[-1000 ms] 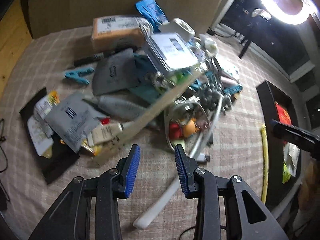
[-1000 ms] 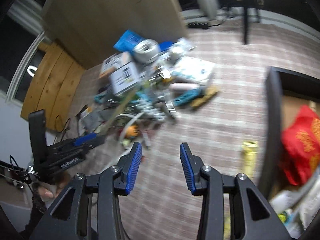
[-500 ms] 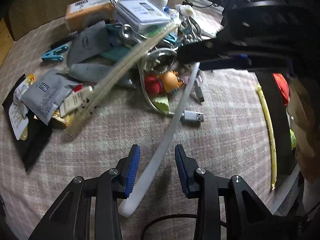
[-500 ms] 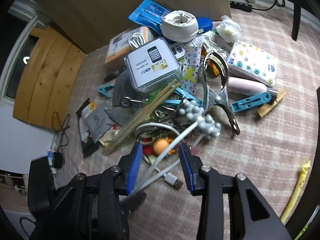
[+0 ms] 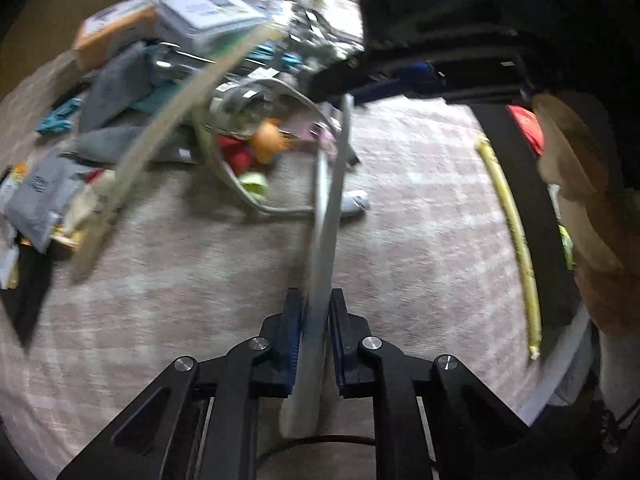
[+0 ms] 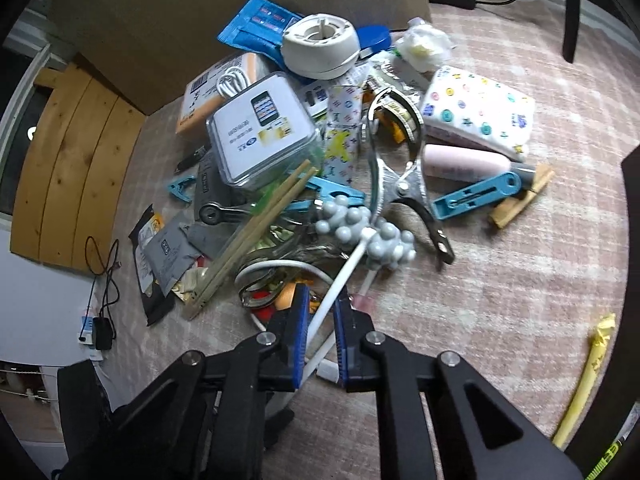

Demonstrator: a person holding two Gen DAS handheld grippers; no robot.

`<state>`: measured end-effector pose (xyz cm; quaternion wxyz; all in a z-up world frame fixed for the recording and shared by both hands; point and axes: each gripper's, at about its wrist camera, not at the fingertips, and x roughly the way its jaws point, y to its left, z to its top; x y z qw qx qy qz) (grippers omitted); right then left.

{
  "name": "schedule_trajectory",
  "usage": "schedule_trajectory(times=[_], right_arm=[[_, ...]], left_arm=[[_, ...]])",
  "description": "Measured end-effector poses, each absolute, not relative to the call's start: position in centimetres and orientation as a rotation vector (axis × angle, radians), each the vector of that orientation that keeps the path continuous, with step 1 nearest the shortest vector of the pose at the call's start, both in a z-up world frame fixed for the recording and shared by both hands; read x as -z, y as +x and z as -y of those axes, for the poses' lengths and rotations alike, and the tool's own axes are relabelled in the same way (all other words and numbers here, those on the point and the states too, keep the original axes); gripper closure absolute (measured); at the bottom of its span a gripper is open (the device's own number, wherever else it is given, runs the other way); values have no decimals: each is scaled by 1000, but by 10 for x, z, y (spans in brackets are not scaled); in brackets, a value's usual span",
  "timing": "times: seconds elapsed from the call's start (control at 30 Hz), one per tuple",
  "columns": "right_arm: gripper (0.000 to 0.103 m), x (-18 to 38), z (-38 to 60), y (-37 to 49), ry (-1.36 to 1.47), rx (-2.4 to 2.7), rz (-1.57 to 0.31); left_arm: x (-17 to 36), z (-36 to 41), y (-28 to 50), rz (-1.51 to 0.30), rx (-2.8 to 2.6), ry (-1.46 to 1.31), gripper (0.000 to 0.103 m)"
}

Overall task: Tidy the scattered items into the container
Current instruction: 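Grasp the white massager stick by its handle with the right gripper, then carry the massager stick to the tray and open the right gripper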

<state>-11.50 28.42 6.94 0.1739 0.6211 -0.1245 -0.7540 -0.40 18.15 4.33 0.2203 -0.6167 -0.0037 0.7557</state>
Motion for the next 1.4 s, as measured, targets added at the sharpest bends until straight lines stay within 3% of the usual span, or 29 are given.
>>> schedule_trajectory(times=[0.07,0.2,0.63,1.03,1.4], right_arm=[[94,-72,-291,-112,1761,2160,348],[94,-74,-302,-108,1764,2175,317],[97,-81,-323,-108,1764,2224,260],[98,-92,-348,-87,1734,2178,405],[98,-120,-382,-72,1673,2208,531]], left_arm=[[-45,-188,-2,6,-2082,-1696,89],[-53,-179,-6,40,-2111,-1683,67],[-78,-139,-50,139,-2245,-1674,67],[-77,-235,-29,90,-2104,-1590,67],[-103,-272,-24,81,-2043,-1508,67]])
